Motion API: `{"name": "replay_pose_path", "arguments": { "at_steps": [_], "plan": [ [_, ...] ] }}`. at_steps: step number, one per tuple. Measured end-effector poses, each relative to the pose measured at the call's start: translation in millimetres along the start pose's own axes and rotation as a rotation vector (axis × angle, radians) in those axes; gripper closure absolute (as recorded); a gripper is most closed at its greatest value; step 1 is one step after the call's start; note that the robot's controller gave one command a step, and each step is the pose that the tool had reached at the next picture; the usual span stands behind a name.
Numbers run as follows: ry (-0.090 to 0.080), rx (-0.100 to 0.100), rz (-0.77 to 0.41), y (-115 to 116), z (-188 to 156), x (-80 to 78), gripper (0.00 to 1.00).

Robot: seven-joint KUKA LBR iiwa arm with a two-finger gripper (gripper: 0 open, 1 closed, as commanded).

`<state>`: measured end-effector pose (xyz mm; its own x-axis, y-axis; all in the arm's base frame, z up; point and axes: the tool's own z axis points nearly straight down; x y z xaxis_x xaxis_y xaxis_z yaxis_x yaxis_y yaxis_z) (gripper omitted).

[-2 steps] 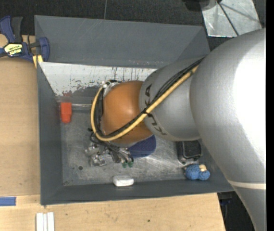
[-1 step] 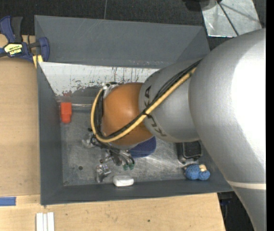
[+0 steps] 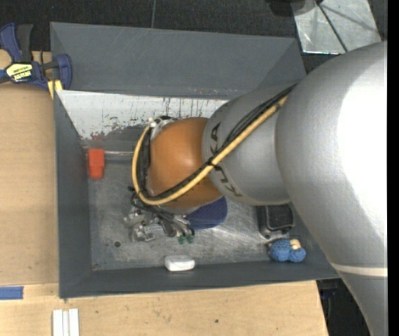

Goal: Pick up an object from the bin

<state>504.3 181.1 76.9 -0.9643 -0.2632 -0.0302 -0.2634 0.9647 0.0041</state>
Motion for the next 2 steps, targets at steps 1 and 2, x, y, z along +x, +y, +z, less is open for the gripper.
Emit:
{"name": "replay_pose_path", "arguments": {
  "at_steps": [1, 2],
  "plan": [
    [0.018, 0.002, -0.001, -0.2, 2.9, 4.6, 0.0],
    [0.0, 0.0, 0.001, -0.1, 0.0, 0.0, 1.0]
  ]
}}
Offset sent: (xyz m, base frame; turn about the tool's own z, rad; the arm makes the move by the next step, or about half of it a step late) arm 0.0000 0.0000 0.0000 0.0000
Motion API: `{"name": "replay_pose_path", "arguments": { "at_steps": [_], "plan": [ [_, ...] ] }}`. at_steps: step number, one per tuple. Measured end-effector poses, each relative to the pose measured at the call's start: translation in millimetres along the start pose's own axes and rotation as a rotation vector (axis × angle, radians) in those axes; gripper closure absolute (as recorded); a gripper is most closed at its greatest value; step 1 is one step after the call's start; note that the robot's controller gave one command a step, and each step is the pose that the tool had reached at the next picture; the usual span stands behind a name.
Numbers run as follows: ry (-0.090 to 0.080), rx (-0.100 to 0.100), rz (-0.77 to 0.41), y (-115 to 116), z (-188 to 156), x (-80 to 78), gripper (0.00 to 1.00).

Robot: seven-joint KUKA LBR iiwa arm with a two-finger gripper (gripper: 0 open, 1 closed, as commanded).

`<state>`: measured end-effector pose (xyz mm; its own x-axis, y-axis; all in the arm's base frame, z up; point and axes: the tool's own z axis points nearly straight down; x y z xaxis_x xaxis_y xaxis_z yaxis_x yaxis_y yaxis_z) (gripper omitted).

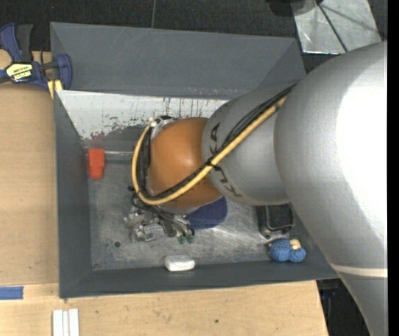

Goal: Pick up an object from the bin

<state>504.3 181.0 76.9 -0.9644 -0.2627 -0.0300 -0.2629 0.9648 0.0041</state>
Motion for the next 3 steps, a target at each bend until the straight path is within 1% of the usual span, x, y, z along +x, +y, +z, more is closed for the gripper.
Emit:
{"name": "replay_pose_path", "arguments": {
  "at_steps": [1, 2, 3],
  "plan": [
    [0.023, 0.004, 0.013, 29, 4, -55.0, 1.0],
    [0.021, 0.003, 0.015, 29, 5, -53.4, 0.0],
    [0.03, 0.005, -0.149, -72, -64, 37.8, 0.0]
  ]
}}
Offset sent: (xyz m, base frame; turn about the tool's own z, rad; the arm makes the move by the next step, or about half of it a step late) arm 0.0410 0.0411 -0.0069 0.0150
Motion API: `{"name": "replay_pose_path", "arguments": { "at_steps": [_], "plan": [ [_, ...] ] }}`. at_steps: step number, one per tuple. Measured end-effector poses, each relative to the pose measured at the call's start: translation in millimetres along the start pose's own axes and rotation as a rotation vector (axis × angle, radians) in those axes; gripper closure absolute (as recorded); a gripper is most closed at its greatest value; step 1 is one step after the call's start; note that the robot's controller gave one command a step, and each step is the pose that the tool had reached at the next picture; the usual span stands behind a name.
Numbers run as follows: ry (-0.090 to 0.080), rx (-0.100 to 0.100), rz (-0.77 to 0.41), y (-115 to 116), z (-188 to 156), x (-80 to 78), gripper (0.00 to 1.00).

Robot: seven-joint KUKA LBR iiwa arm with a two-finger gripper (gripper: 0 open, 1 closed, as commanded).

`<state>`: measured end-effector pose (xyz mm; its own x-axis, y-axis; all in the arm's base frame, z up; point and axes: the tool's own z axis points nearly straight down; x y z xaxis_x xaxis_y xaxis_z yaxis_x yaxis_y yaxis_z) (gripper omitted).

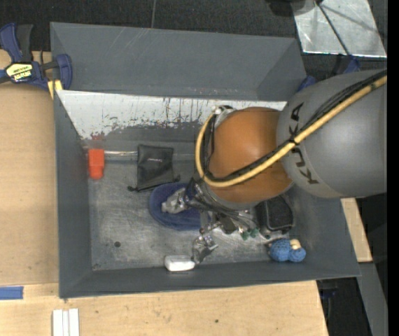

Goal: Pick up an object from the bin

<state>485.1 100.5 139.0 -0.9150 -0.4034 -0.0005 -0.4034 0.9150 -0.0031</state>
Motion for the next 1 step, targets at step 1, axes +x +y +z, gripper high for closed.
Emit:
{"name": "replay_pose_path", "arguments": {
  "at_steps": [1],
  "plan": [
    [-0.025, -0.009, 0.121, -36.5, 62.8, -2.7, 0.0]
  ]
}}
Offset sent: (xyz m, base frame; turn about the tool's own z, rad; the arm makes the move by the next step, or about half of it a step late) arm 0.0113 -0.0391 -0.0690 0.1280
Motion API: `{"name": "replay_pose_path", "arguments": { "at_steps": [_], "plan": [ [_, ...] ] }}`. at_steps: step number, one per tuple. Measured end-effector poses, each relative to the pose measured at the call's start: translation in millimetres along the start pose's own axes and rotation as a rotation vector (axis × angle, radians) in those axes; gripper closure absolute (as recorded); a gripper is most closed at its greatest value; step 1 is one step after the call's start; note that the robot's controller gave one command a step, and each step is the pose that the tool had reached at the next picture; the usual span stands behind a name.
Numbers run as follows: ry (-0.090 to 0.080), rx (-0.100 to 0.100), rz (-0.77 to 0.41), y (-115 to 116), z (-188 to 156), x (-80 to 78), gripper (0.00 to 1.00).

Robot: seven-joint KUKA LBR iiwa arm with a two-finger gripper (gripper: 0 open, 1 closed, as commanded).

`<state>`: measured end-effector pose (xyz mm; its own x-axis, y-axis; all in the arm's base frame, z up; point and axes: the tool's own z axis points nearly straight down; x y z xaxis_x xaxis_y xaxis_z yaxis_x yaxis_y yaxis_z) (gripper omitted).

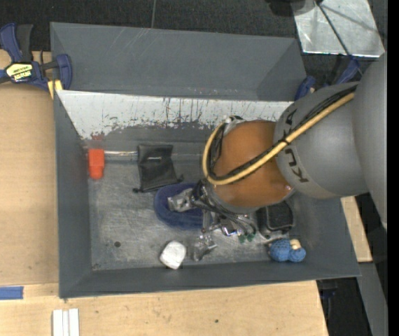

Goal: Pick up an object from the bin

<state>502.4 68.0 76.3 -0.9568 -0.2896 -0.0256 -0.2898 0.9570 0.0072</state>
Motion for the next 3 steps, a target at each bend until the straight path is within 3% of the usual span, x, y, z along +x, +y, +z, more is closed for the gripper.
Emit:
{"name": "replay_pose_path", "arguments": {
  "at_steps": [1, 2, 3],
  "plan": [
    [-0.032, 0.007, 0.004, -2, -6, -8.7, 1.0],
    [0.014, 0.009, -0.013, -10, -77, -19.2, 1.0],
    [0.018, 0.01, 0.022, -33, -114, -15.6, 1.0]
  ]
}}
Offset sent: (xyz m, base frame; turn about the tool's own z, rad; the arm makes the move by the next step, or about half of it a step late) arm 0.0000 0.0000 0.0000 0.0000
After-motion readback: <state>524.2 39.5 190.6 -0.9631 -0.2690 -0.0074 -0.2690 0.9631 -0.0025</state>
